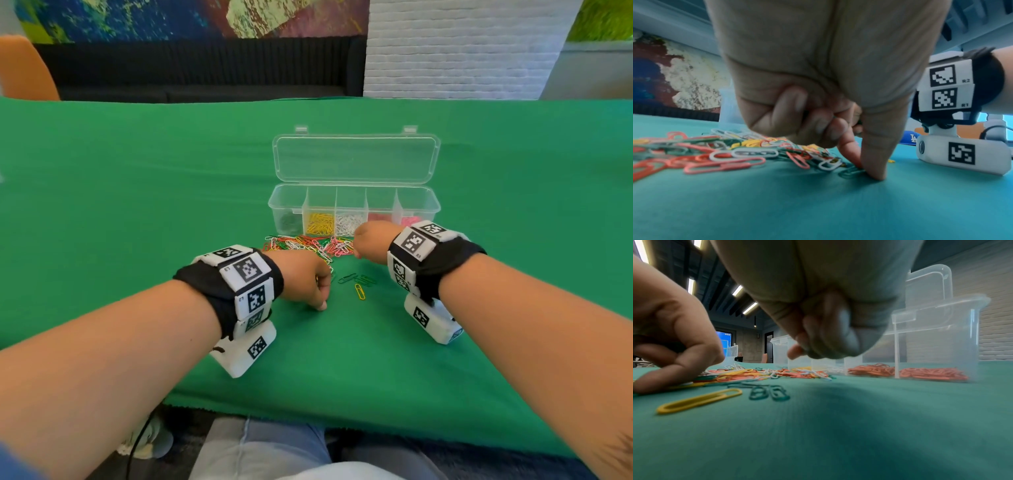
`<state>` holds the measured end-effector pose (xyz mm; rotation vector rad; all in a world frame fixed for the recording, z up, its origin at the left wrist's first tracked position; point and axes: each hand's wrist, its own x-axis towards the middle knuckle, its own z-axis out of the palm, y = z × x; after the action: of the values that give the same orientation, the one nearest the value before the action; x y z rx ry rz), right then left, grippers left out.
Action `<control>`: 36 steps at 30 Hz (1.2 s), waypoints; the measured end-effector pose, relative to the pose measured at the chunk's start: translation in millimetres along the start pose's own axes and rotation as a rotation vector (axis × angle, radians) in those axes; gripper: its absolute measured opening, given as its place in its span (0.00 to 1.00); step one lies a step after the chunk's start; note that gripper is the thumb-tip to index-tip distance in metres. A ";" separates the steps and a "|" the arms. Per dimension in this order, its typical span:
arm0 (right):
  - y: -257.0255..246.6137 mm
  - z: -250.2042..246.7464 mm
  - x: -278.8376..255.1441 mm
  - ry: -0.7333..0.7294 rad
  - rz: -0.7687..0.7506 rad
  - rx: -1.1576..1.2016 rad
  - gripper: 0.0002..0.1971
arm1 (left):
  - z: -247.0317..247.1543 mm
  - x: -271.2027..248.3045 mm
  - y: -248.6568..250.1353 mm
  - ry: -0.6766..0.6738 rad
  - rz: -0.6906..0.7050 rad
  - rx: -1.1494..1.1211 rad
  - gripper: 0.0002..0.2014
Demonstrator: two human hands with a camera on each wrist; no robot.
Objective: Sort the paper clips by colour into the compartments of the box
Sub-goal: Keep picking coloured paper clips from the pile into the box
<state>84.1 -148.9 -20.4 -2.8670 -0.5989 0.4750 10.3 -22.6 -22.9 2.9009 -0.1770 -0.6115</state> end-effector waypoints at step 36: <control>11.0 3.0 1.8 -0.059 -0.037 -0.205 0.14 | -20.1 21.5 24.7 0.076 -0.091 -0.127 0.15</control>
<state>88.6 -157.8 -26.2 -3.0365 -0.7502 0.5230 36.1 -47.2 -8.4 2.8156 0.0041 -0.5058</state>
